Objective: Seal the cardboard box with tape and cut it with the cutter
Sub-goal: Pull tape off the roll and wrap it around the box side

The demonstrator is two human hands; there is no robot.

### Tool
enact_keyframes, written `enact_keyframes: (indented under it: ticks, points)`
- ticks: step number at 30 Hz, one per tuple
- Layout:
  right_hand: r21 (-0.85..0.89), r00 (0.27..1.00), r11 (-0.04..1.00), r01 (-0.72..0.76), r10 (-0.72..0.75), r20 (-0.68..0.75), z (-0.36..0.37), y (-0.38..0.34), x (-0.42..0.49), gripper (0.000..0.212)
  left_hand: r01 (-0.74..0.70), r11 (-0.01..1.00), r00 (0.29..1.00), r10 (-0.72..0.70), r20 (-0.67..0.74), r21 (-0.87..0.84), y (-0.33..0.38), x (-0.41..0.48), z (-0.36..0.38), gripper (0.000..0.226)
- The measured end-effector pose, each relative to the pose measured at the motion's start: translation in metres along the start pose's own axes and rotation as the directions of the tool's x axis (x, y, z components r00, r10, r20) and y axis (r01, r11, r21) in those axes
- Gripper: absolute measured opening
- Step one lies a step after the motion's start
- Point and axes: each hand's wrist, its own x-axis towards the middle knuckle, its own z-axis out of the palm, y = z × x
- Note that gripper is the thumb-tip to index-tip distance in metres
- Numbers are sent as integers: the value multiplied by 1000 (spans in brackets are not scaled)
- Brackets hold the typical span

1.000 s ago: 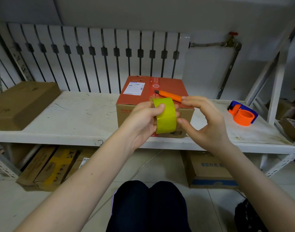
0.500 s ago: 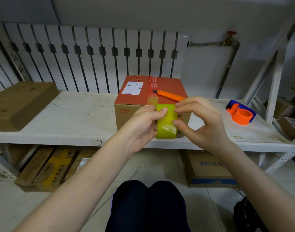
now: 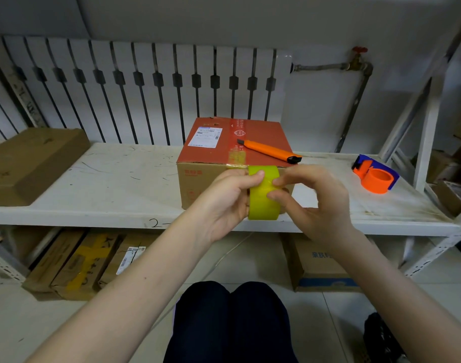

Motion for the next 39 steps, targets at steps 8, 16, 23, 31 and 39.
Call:
enact_keyframes:
  ticks: [8, 16, 23, 31, 39]
  points:
    - [-144, 995, 984, 104, -104, 7, 3, 6, -7, 11, -3, 1000, 1000, 3, 20, -11, -2, 2, -1, 36]
    - [93, 957, 955, -281, 286, -45, 14, -11, -8, 29, -33, 991, 999, 36, 22, -130, -11, 7, -2, 27]
    - [212, 812, 786, -581, 578, 85, 20, -17, -9, 30, -34, 972, 999, 39, 18, -231, -16, 10, 0, 38]
    - [214, 788, 761, -613, 607, 97, 18, -18, -9, 32, 13, 947, 992, 29, 125, -320, -15, 5, -5, 51]
    - [235, 760, 725, -648, 636, 133, 11, -21, -11, 30, -61, 975, 992, 83, 92, -213, -16, 5, -7, 52]
